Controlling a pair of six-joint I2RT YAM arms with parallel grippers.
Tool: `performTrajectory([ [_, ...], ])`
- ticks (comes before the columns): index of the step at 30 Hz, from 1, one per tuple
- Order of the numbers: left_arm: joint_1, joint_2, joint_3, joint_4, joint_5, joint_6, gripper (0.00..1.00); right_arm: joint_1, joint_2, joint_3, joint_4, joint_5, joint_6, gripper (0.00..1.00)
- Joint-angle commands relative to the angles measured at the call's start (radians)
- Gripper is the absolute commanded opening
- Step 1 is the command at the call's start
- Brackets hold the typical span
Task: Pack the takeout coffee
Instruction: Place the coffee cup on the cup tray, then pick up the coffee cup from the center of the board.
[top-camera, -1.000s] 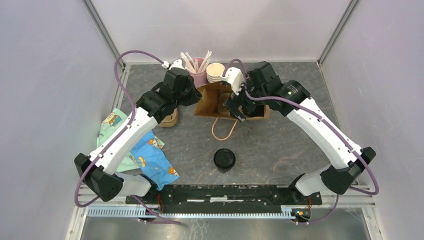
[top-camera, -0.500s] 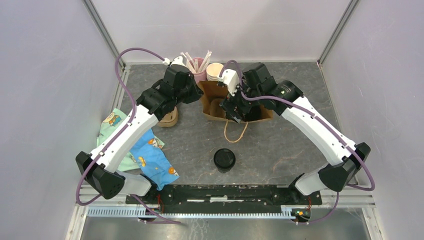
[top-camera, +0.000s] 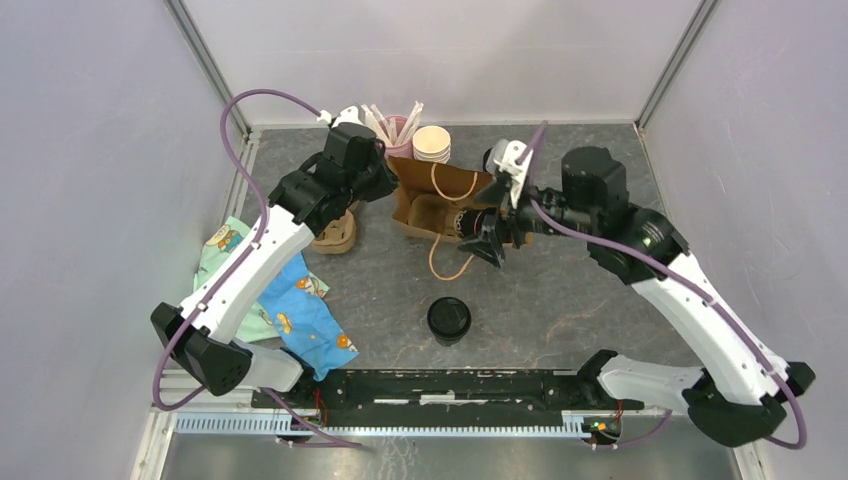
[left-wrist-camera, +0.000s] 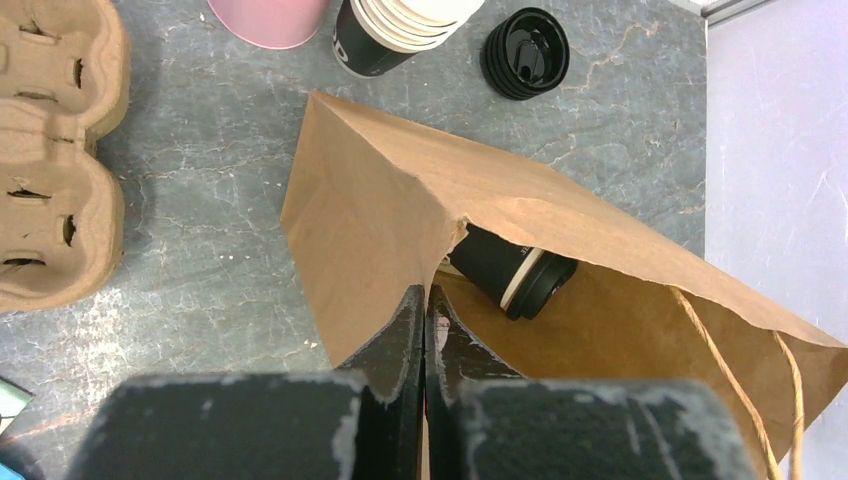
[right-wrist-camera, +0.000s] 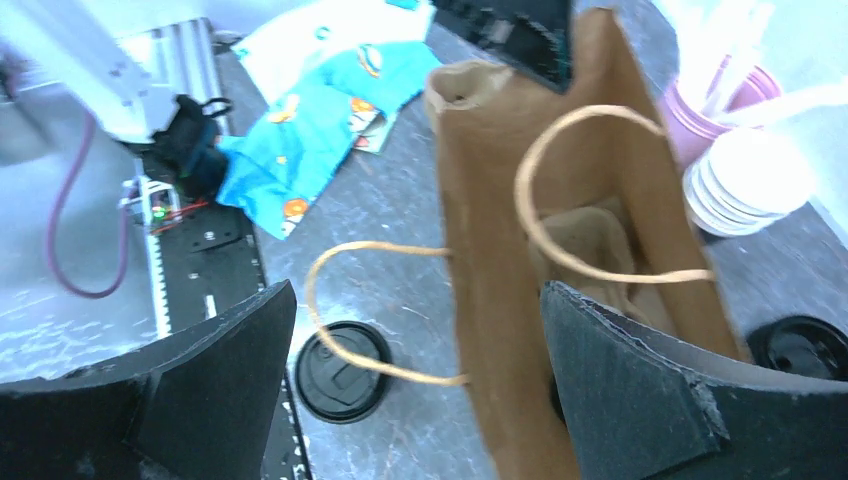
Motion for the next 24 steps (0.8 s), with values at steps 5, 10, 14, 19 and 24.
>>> performTrajectory([
  [5, 0.008, 0.032, 0.094, -0.015, -0.050, 0.009, 0.02, 0.067, -0.063, -0.122, 0.068, -0.149, -0.015, 0.98],
  [10, 0.013, 0.052, 0.118, -0.035, -0.067, 0.010, 0.02, 0.237, -0.057, -0.188, 0.052, -0.010, -0.106, 0.98],
  [14, 0.020, 0.061, 0.134, -0.055, -0.081, 0.018, 0.02, 0.380, -0.079, -0.280, 0.126, 0.092, -0.157, 0.98],
  [19, 0.029, 0.060, 0.139, -0.065, -0.103, 0.023, 0.02, 0.534, -0.047, -0.355, 0.088, 0.172, -0.241, 0.98],
  [24, 0.029, 0.057, 0.131, -0.064, -0.092, 0.023, 0.02, 0.550, -0.078, -0.490, 0.158, 0.288, -0.218, 0.98],
])
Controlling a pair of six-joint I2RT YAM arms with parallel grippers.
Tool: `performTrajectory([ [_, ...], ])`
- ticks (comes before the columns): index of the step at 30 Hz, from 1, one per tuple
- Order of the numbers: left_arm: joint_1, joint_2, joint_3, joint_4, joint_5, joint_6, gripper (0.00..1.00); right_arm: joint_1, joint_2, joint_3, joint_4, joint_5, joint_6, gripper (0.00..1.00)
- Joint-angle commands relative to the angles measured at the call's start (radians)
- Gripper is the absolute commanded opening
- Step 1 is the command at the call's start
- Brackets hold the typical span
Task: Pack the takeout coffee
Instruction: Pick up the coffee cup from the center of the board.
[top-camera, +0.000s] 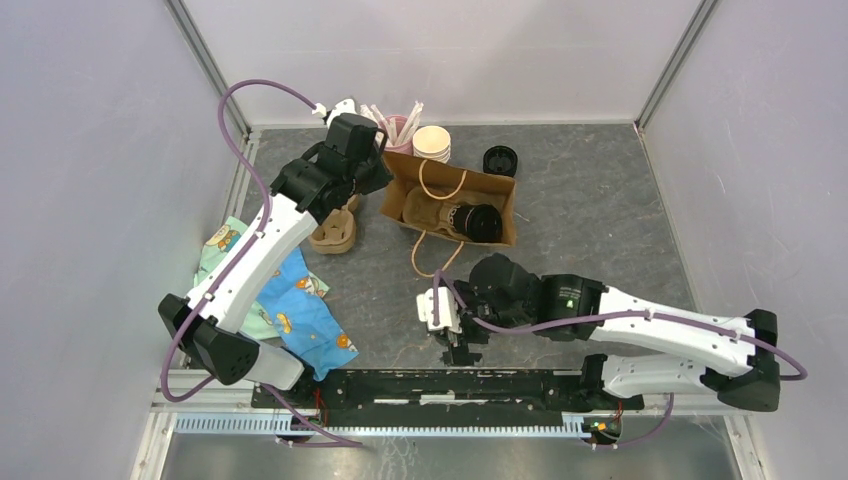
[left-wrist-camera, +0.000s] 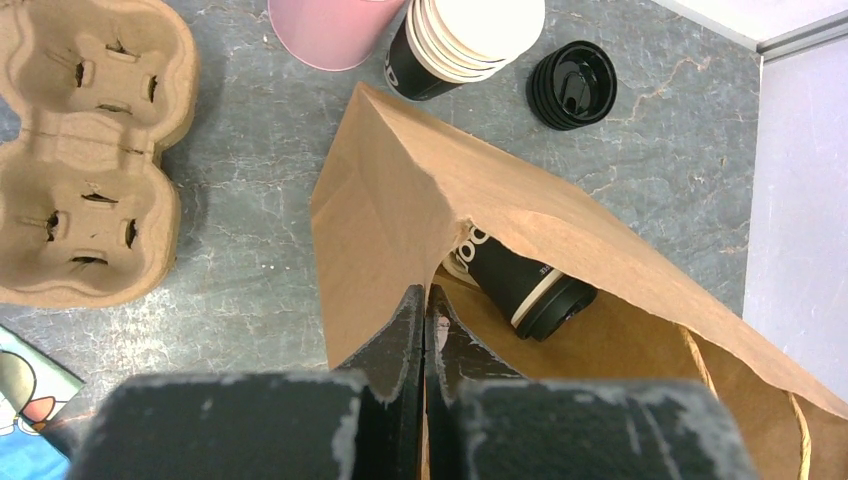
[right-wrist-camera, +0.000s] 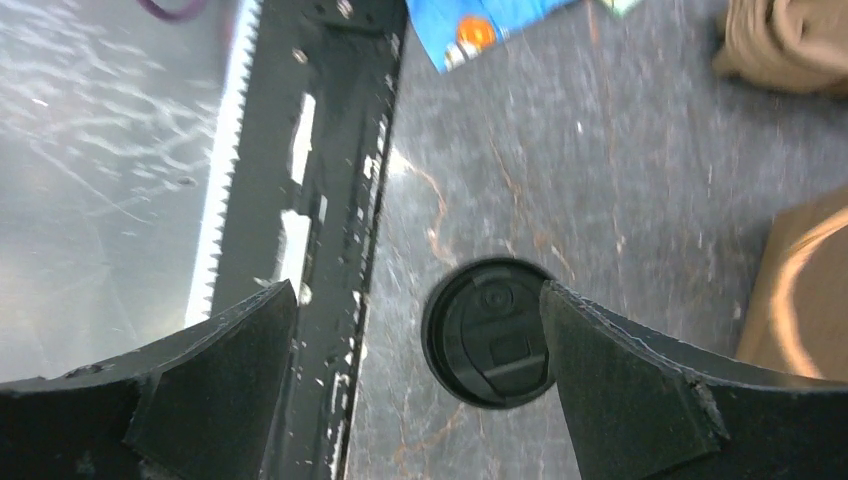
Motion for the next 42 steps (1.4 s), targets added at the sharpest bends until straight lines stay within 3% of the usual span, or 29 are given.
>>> performTrajectory([
  [1, 0.005, -0.011, 0.033, 0.013, -0.018, 0.022, 0.02, 0.001, -0.038, -0.107, 0.091, 0.149, -0.007, 0.98],
  [8, 0.006, -0.048, -0.027, 0.062, 0.000, 0.021, 0.02, -0.047, -0.047, -0.265, 0.213, 0.171, 0.016, 0.98],
  [22, 0.007, -0.055, -0.055, 0.086, 0.021, 0.030, 0.02, -0.160, -0.043, -0.285, 0.234, 0.066, -0.027, 0.98],
  [42, 0.029, -0.043, -0.050, 0.090, 0.048, 0.053, 0.02, -0.185, 0.049, -0.275, 0.236, -0.005, -0.083, 0.97],
])
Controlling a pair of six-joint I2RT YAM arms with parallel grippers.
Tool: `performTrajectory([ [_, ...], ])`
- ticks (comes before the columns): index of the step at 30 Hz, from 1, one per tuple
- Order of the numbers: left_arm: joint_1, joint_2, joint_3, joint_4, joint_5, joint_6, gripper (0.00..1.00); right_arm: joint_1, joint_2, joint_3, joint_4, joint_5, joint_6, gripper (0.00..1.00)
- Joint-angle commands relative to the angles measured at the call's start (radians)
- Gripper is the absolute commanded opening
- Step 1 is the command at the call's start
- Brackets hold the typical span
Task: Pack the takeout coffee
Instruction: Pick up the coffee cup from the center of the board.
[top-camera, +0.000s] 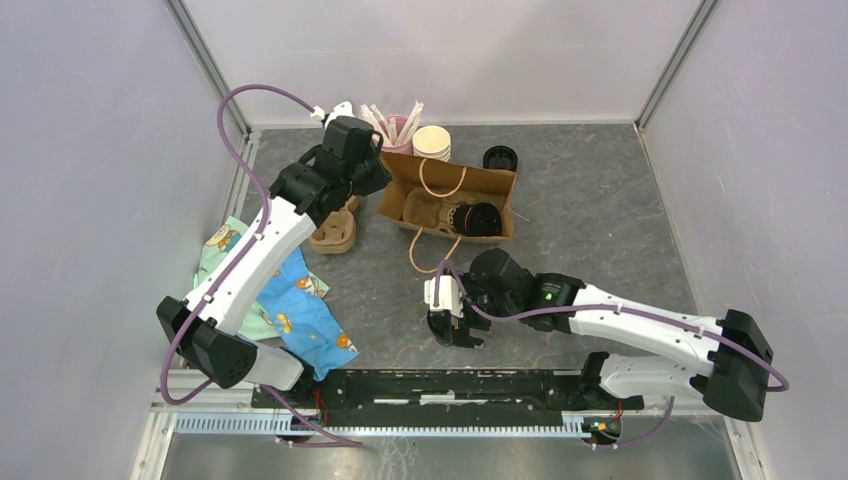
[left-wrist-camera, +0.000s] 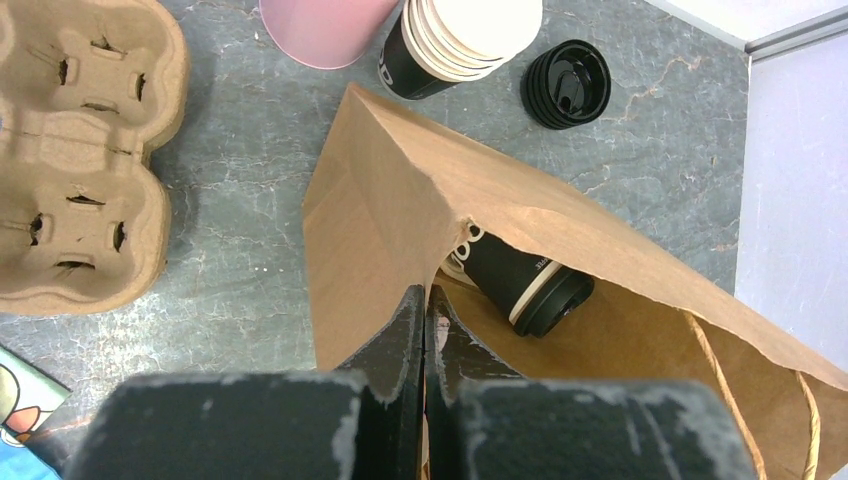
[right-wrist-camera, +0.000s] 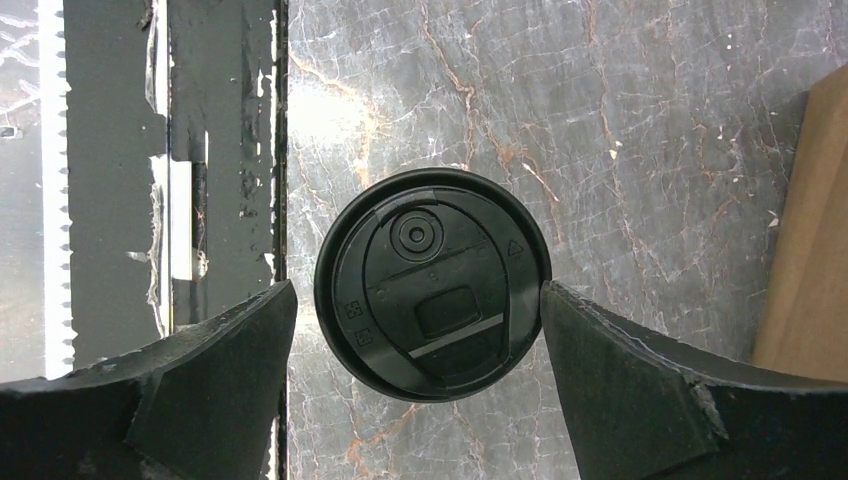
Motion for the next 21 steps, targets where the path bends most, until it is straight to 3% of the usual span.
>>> performTrajectory([
  [1, 0.011, -0.024, 0.001, 0.044, 0.017, 0.053, 0.02, -0.002, 0.015, 0.010, 0.035, -0.008, -0.018, 0.95],
  [12, 0.026, -0.026, -0.006, 0.046, 0.038, 0.058, 0.02, -0.003, 0.050, 0.029, -0.007, -0.007, -0.024, 0.79],
  [21, 0.030, -0.039, -0.033, 0.069, 0.055, 0.075, 0.02, -0.002, -0.032, 0.114, -0.145, 0.034, -0.029, 0.53],
])
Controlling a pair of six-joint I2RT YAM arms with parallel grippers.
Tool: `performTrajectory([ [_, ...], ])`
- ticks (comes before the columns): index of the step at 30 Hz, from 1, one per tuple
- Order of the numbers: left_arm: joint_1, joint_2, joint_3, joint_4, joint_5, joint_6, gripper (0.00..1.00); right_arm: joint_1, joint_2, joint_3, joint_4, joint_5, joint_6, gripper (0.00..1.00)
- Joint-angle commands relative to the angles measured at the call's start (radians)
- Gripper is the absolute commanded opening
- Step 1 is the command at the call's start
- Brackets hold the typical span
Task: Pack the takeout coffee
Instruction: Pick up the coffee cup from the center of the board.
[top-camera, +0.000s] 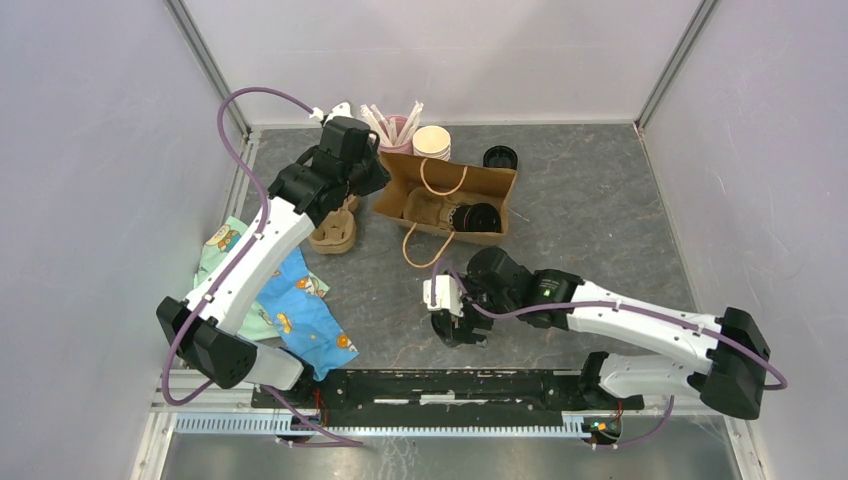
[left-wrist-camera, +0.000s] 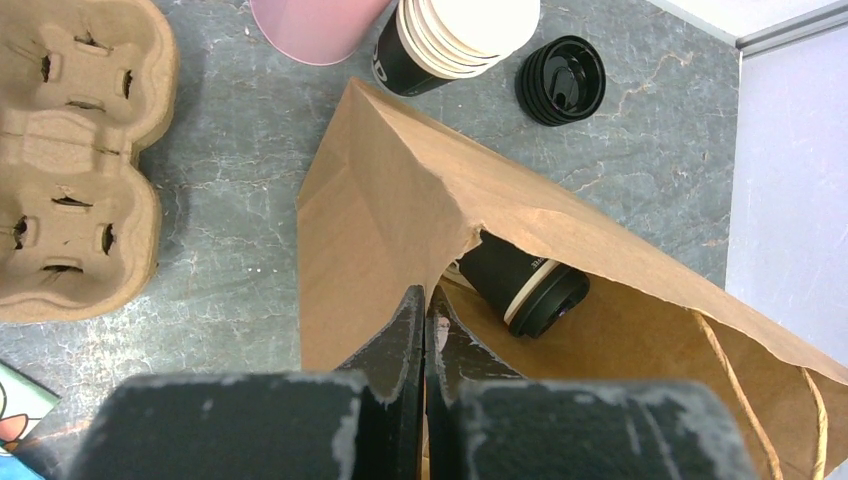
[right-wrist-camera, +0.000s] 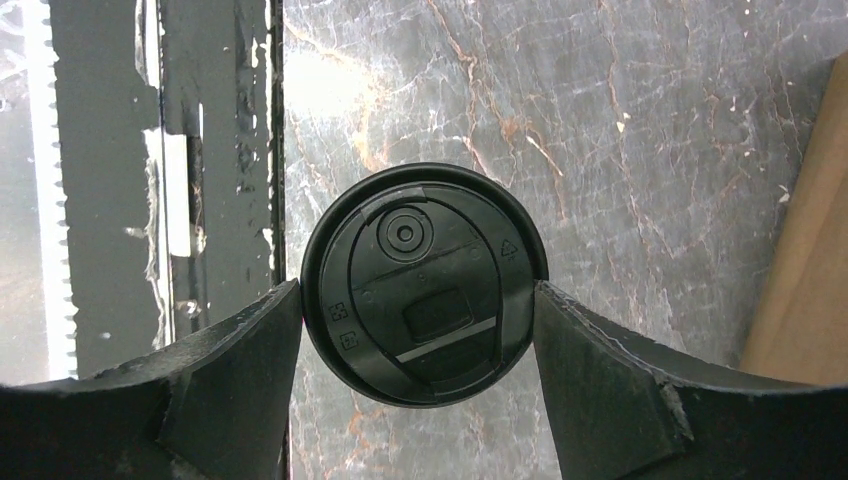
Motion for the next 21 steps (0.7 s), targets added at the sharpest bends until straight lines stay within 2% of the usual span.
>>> performTrajectory([
  [1, 0.008, -0.037, -0.015, 0.051, 0.014, 0.079, 0.02, -0.001, -0.088, 0.101, -0.116, 0.013, -0.020, 0.52],
  [10, 0.011, -0.052, -0.051, 0.126, 0.051, 0.111, 0.02, -0.002, -0.273, 0.243, -0.337, -0.037, 0.014, 0.34],
  [17, 0.011, -0.099, -0.135, 0.258, 0.126, 0.148, 0.02, -0.002, -0.412, 0.327, -0.346, -0.098, 0.067, 0.31],
  [21, 0.011, -0.107, -0.145, 0.264, 0.150, 0.140, 0.02, -0.002, -0.399, 0.476, -0.329, -0.020, 0.091, 0.29],
])
